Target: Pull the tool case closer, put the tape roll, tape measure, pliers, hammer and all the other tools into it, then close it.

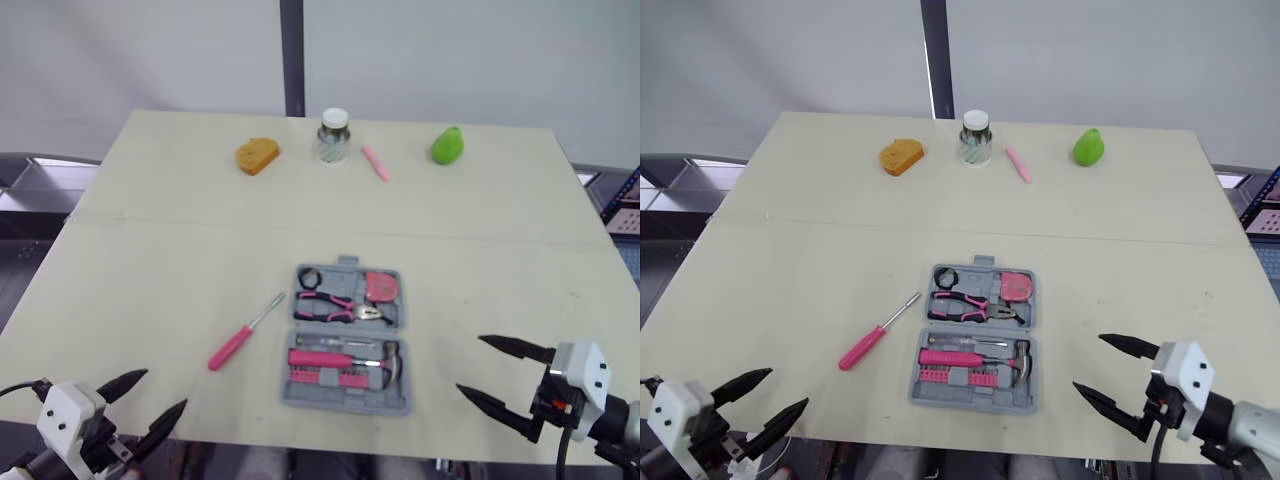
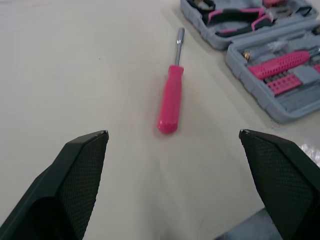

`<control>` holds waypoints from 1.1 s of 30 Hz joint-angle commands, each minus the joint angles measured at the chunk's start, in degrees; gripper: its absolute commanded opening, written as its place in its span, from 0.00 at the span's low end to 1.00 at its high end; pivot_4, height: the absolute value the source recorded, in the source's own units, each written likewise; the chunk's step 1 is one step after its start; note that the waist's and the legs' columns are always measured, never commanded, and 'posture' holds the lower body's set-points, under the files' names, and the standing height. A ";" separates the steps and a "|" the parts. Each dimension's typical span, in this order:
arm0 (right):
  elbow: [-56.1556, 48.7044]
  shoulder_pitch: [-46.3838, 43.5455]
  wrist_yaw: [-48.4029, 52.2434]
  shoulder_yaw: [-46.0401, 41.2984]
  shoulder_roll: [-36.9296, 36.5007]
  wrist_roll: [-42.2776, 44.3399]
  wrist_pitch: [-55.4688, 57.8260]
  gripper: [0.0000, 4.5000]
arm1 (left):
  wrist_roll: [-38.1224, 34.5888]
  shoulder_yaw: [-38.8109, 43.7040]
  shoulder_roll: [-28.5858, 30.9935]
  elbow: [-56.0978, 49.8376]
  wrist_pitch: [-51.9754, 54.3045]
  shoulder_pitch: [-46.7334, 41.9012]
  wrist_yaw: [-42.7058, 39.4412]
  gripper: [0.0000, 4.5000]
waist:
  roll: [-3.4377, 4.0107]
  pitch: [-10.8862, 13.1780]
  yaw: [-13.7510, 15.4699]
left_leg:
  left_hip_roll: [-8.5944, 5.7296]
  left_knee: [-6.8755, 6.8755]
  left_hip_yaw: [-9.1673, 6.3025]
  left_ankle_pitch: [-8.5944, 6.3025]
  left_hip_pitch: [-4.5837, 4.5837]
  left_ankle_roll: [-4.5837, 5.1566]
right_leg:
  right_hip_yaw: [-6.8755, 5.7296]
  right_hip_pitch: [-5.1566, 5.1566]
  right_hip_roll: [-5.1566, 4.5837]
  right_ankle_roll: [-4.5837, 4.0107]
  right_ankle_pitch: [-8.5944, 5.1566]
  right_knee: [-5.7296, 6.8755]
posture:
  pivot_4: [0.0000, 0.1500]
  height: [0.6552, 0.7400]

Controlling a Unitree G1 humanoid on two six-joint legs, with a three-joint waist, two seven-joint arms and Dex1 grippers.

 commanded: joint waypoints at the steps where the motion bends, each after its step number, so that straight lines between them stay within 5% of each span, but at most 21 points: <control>1: -1.77 -1.68 -0.27 0.88 -0.95 0.95 0.67 1.00 | -1.99 2.87 1.49 -1.85 3.49 -0.27 0.09 1.00 | 0.00 0.00 -0.03 | 0.00 0.03 0.01 0.01 0.01 0.00 | 0.01 0.00 0.00 0.00 0.00 0.03 | 1.00 0.72; 2: -1.66 -2.27 -0.20 1.41 -1.03 0.82 0.85 1.00 | -2.06 3.13 2.41 -2.29 4.50 -0.79 -0.13 1.00 | 0.00 0.00 -0.03 | 0.00 0.04 0.01 0.02 0.02 0.00 | 0.01 0.00 0.00 0.00 0.00 0.05 | 1.00 0.72; 6: -1.17 -3.52 0.06 2.96 -1.51 0.39 1.07 1.00 | 3.19 -14.16 7.74 -7.24 24.28 -26.45 13.84 1.00 | 0.38 0.07 1.91 | -0.27 -0.02 -0.25 0.50 0.05 0.03 | 0.03 0.03 -0.12 0.08 0.05 0.30 | 1.00 0.72; 12: -0.76 -5.13 -0.21 4.15 -2.04 0.11 1.15 1.00 | 3.29 -20.95 9.23 -7.96 38.89 -41.06 19.29 1.00 | -0.06 -0.19 -1.04 | -0.05 -0.17 -0.04 0.74 0.14 -0.22 | 0.01 0.03 0.06 0.16 0.27 0.36 | 1.00 0.72; 24: -1.25 -4.10 -0.26 3.00 -2.01 0.22 0.96 1.00 | 3.72 -21.94 10.46 -12.64 49.32 -38.26 20.62 1.00 | -0.14 -0.14 -1.14 | 0.00 -0.18 -0.12 0.75 0.15 -0.28 | 0.06 0.02 0.01 0.13 0.23 0.37 | 1.00 0.72; 33: -1.33 -4.61 -0.61 2.84 -2.33 0.29 1.38 1.00 | 8.16 -28.48 10.90 -6.00 50.07 -43.50 21.41 1.00 | -0.12 -0.14 0.01 | 0.00 -0.21 -0.18 0.81 0.23 -0.37 | 0.06 0.00 -0.03 0.05 0.21 0.51 | 1.00 0.72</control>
